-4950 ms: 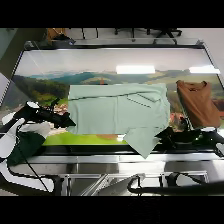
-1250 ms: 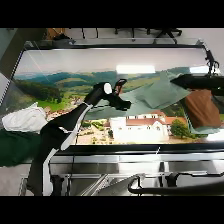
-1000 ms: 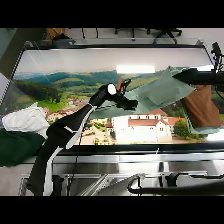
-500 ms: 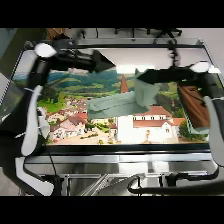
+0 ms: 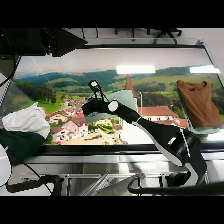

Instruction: Fold the shirts.

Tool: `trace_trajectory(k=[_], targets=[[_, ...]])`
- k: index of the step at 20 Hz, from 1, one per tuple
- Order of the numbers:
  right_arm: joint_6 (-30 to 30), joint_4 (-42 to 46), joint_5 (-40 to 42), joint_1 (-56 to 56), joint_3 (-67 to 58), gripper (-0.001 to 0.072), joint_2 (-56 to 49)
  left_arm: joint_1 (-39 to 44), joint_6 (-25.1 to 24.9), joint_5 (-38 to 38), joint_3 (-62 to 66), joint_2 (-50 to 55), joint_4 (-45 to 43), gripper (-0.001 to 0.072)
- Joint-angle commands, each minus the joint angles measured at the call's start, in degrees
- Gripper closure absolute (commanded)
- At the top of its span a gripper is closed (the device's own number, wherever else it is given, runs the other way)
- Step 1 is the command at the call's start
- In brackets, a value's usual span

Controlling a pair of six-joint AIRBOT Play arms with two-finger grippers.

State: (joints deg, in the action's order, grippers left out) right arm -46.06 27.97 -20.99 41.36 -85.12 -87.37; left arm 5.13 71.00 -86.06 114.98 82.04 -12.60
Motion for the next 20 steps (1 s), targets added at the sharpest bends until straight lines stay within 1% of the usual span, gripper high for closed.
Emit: trace_trajectory(k=[1,4,5,6,7,8,9,12,16,20], targets=[[1.3,1.9,-8.3,-5.1,-0.1,0.0352,4.5,1.5,-0.7,-2.5,0.0,-2.2,0.2,0.0687],[-5.4,2.3,-22.3,-18.4,-0.1,0.0351,11.8,2.4,-0.6,-2.6,0.0,-2.3,0.2,0.0686],[-7.9,4.4,-26.9,-23.7,-0.1,0.0350,13.4,2.4,-0.6,-2.6,0.0,-2.3,0.2,0.0686],[-11.3,8.3,-31.3,-28.9,-0.1,0.0347,14.3,2.4,-0.6,-2.6,0.0,-2.3,0.2,0.0686],[-14.3,12.3,-35.0,-33.2,-0.1,0.0317,14.4,2.4,-0.6,-2.9,0.0,-2.3,0.2,0.0686],[-16.5,15.8,-38.0,-37.1,0.0,0.0213,13.9,2.4,-0.6,-3.5,0.0,-2.3,0.2,0.0686],[-18.2,17.9,-39.9,-40.3,0.0,0.0153,13.0,2.4,-0.6,-4.2,0.0,-2.3,0.2,0.0687],[-18.7,16.5,-44.0,-45.7,0.0,0.0151,8.2,2.5,-0.6,-5.5,0.0,-2.3,0.2,0.0686],[-18.3,15.3,-46.0,-43.6,0.0,0.0152,1.3,2.6,-0.6,-5.5,0.0,-2.3,0.2,0.0687],[-14.5,9.2,-45.7,-40.3,-0.1,0.0153,-3.2,2.6,-0.7,-5.5,0.0,-2.3,0.2,0.0686]])
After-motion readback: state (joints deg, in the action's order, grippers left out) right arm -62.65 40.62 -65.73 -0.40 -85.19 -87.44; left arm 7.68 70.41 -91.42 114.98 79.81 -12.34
